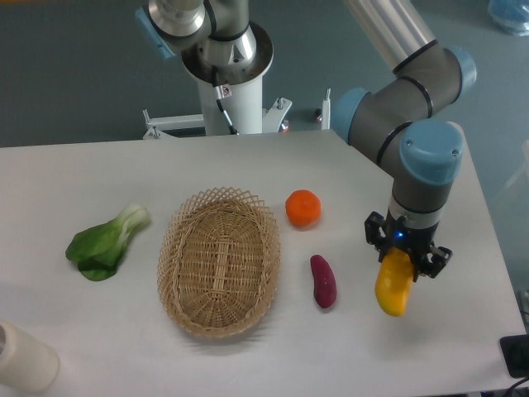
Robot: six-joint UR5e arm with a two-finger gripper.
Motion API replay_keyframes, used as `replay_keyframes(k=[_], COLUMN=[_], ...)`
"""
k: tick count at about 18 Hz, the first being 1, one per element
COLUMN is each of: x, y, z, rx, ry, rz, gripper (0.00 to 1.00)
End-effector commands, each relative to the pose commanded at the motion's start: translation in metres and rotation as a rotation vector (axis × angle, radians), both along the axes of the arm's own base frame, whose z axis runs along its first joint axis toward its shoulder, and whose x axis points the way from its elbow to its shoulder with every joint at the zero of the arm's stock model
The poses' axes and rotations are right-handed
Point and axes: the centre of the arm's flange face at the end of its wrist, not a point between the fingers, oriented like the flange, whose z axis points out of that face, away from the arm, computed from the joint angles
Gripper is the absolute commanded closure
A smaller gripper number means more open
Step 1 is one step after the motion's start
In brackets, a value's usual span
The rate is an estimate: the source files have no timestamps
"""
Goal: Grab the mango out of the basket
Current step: 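Lift the mango out of the basket and carry it beside the sweet potato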
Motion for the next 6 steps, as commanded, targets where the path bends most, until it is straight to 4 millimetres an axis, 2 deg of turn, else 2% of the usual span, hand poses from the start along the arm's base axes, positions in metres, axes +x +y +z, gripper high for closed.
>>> replay_keyframes(k=[6], x=[-0.0092], y=[-0.0096], z=[-0.0037], rx=[-0.011], ry=[0.001], rz=[-0.034], gripper=[0.69])
